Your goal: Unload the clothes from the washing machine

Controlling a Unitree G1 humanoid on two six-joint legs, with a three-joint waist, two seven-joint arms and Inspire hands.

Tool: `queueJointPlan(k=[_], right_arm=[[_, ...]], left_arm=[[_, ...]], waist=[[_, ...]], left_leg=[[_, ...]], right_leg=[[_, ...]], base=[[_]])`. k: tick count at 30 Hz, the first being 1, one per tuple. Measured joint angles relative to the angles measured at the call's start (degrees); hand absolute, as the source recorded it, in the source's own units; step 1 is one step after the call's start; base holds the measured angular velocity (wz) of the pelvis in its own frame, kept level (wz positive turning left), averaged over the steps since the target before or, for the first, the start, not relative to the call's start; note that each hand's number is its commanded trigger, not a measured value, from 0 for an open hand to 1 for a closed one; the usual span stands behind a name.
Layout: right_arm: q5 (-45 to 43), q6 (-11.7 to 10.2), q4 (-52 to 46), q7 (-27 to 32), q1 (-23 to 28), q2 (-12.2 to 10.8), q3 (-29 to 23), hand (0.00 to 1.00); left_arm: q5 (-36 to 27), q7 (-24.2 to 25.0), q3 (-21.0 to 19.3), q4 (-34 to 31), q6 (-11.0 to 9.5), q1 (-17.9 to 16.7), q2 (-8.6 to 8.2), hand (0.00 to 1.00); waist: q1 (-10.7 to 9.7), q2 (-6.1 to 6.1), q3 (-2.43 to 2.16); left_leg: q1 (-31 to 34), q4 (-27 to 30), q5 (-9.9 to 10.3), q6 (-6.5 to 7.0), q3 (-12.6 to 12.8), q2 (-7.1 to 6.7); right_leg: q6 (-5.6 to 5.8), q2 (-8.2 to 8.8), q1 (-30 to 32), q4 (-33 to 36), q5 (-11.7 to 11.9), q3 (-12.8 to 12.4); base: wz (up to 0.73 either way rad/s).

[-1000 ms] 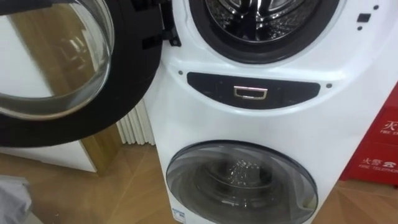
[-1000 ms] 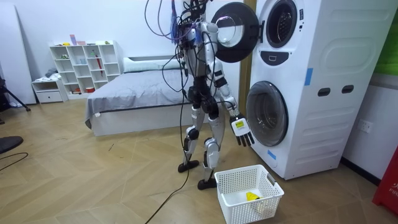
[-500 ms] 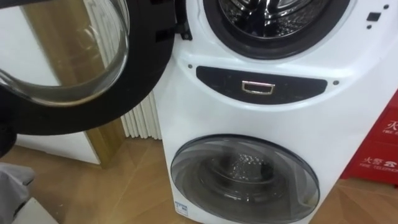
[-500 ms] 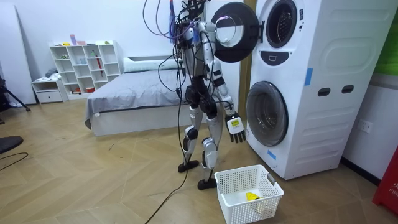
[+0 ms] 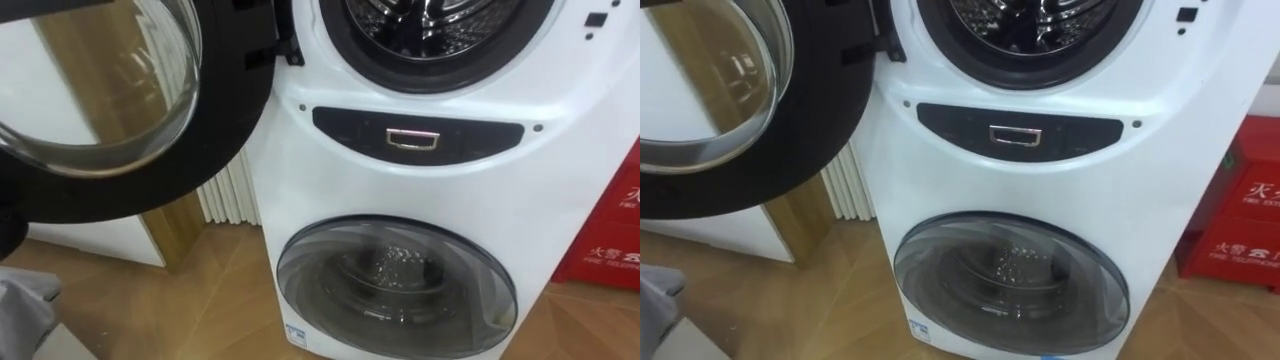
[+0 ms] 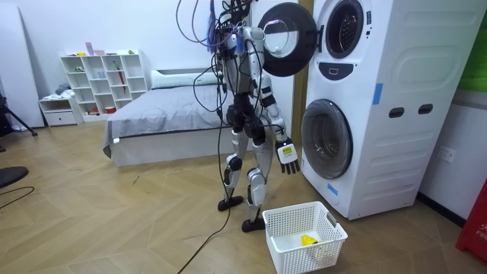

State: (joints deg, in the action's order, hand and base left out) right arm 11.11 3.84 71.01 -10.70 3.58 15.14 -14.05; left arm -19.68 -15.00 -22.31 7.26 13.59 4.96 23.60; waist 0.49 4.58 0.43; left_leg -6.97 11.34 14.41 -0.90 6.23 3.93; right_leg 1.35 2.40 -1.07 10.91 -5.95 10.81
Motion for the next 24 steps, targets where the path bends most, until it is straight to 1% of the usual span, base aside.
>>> queueJointPlan(k=[1, 2, 3, 4, 6, 9, 10, 11, 12, 13, 14, 15, 17, 19, 21, 22, 24], right_arm=[[0.03, 0.0, -0.01, -0.07, -0.09, -0.1, 0.54, 0.0], [0.04, 0.02, -0.11, -0.19, -0.09, -0.34, 1.01, 0.0], [0.04, 0.05, -0.14, -0.56, 0.06, -0.34, 1.55, 0.0], [0.03, 0.04, -0.23, -0.74, 0.18, -0.35, 1.68, 0.0], [0.12, 0.04, -0.28, -0.9, 0.29, -0.37, 2.18, 0.0], [-0.24, 0.03, -0.06, -1.26, -0.5, -0.41, 4.58, 0.0], [-0.25, -0.01, 0.01, -1.39, -0.79, -0.45, 4.82, 0.0], [-0.16, -0.06, 0.08, -1.54, -1.3, -0.57, 5.42, 0.0], [-0.13, -0.08, 0.23, -1.54, -1.48, -0.6, 5.5, 0.0], [0.06, -0.09, 0.54, -1.5, -1.54, -0.7, 5.49, 0.0], [0.42, -0.1, 0.72, -1.27, -1.51, -1.08, 5.49, 0.0], [0.77, -0.09, 0.72, -1.13, -1.55, -1.61, 5.49, 0.0], [0.79, 0.05, 0.82, -1.22, -1.43, -2.08, 5.5, 0.0], [0.81, 0.08, 0.82, -1.1, -1.18, -2.15, 5.5, 0.0], [0.8, 0.65, 0.72, -1.09, -1.15, -2.21, 5.52, 0.0], [0.74, 1.3, 0.54, -1.22, -1.16, -2.2, 5.54, 0.0], [0.32, 1.73, 0.01, -1.42, -1.21, -2.19, 5.54, 0.0]], left_arm=[[0.01, 0.06, -0.08, -0.91, 0.25, -0.22, -0.25, 0.0], [0.41, 0.06, -0.21, -2.81, 0.92, -0.98, -0.52, 0.0], [1.18, 0.06, -0.22, -5.01, 2.09, -2.19, -0.61, 0.0], [1.84, 0.06, -0.22, -6.08, 2.61, -2.7, -0.8, 0.0], [5.02, 0.04, -0.22, -9.7, 4.51, -3.77, -2.46, 0.0], [12.73, 0.08, 0.7, -18.96, 10.23, -5.01, -6.74, 0.0], [13.57, 0.08, 1.09, -20.78, 10.72, -5.6, -7.48, 0.0], [14.22, 0.08, 1.49, -23.38, 11.44, -6.35, -8.93, 0.0], [14.4, 0.08, 1.58, -24.39, 11.88, -6.35, -9.84, 0.0], [14.96, 0.08, 1.89, -26.05, 12.5, -6.4, -11.49, 0.0], [15.55, 0.07, 2.16, -27.07, 12.64, -6.46, -12.8, 0.0], [16.21, 0.08, 2.28, -27.6, 12.71, -6.46, -13.75, 0.0], [17.17, 0.07, 2.41, -27.69, 12.72, -6.46, -14.26, 0.0], [17.19, 0.07, 2.41, -27.73, 12.82, -6.47, -14.6, 0.0], [17.2, 0.07, 2.4, -28.31, 12.87, -6.47, -15.07, 0.0], [17.2, 0.07, 2.4, -29.32, 13.66, -6.47, -15.33, 0.0], [17.3, 0.07, 2.4, -29.84, 14.04, -6.47, -15.71, 0.0]], waist=[[-0.01, -0.17, -0.07], [-0.01, -0.34, -0.1], [-0.01, -0.49, -0.15], [-0.01, -0.57, -0.15], [-0.02, -0.72, -0.1], [-0.13, -1.58, -0.11], [-0.13, -1.7, -0.07], [-0.13, -1.81, -0.07], [-0.14, -1.81, -0.07], [-0.15, -1.78, -0.05], [-0.15, -1.76, -0.04], [-0.16, -1.75, -0.04], [-0.2, -1.67, 0.01], [-0.23, -1.52, 0.06], [-0.23, -1.48, 0.05], [-0.23, -1.55, 0.0], [-0.24, -1.63, -0.05]], left_leg=[[0.21, 0.04, 0.0, 0.0, -0.04, -0.01], [0.46, 0.08, 0.0, 0.01, -0.08, -0.01], [0.47, 0.05, 0.02, 0.02, -0.15, -0.01], [0.45, 0.02, 0.03, 0.04, -0.18, -0.01], [0.57, 0.02, 0.04, 0.1, -0.4, -0.09], [1.33, 0.07, -0.27, 0.64, -1.62, -0.66], [1.44, 0.05, -0.31, 0.72, -1.63, -0.7], [1.6, 0.06, -0.39, 0.85, -1.66, -0.72], [1.69, 0.05, -0.45, 0.95, -1.66, -0.72], [1.81, -0.03, -0.56, 1.14, -1.66, -0.77], [1.81, -0.12, -0.65, 1.3, -1.65, -0.86], [1.81, -0.13, -0.72, 1.42, -1.55, -0.94], [1.82, -0.26, -0.84, 1.67, -1.32, -1.27], [1.92, -0.68, -1.07, 2.1, -1.09, -1.68], [2.55, -0.66, -1.22, 2.34, -0.9, -1.76], [2.88, -0.6, -1.28, 2.44, -0.85, -1.75], [3.19, -0.5, -1.36, 2.55, -0.8, -1.77]], right_leg=[[0.0, 0.02, 0.12, -0.03, 0.0, 0.0], [0.01, 0.01, 0.3, -0.14, 0.0, -0.01], [0.01, 0.02, 0.31, -0.14, 0.0, -0.01], [0.02, 0.04, 0.29, -0.15, 0.0, 0.01], [0.16, 0.16, 0.28, -0.19, 0.1, 0.12], [0.71, 0.71, 0.47, -0.19, 0.52, 0.23], [0.73, 0.76, 0.57, -0.19, 0.68, 0.2], [0.72, 0.8, 0.68, -0.29, 1.11, 0.2], [0.72, 0.83, 0.73, -0.33, 1.36, 0.2], [0.86, 0.96, 0.79, -0.4, 1.81, 0.13], [0.93, 1.07, 0.79, -0.42, 2.14, -0.05], [0.9, 1.12, 0.85, -0.42, 2.41, -0.49], [0.91, 1.38, 1.05, -0.49, 2.57, -1.35], [1.08, 1.71, 1.13, -0.93, 2.82, -1.36], [1.28, 1.74, 1.5, -1.43, 3.47, -1.32], [1.26, 1.74, 1.85, -1.37, 3.72, -1.33], [1.2, 1.75, 2.15, -1.37, 4.03, -1.33]], base=[[0.0], [0.03], [0.0], [0.06], [0.1], [0.21], [0.12], [0.06], [0.1], [0.12], [0.1], [0.0], [-0.04], [-0.05], [-0.04], [0.0], [-0.02]])
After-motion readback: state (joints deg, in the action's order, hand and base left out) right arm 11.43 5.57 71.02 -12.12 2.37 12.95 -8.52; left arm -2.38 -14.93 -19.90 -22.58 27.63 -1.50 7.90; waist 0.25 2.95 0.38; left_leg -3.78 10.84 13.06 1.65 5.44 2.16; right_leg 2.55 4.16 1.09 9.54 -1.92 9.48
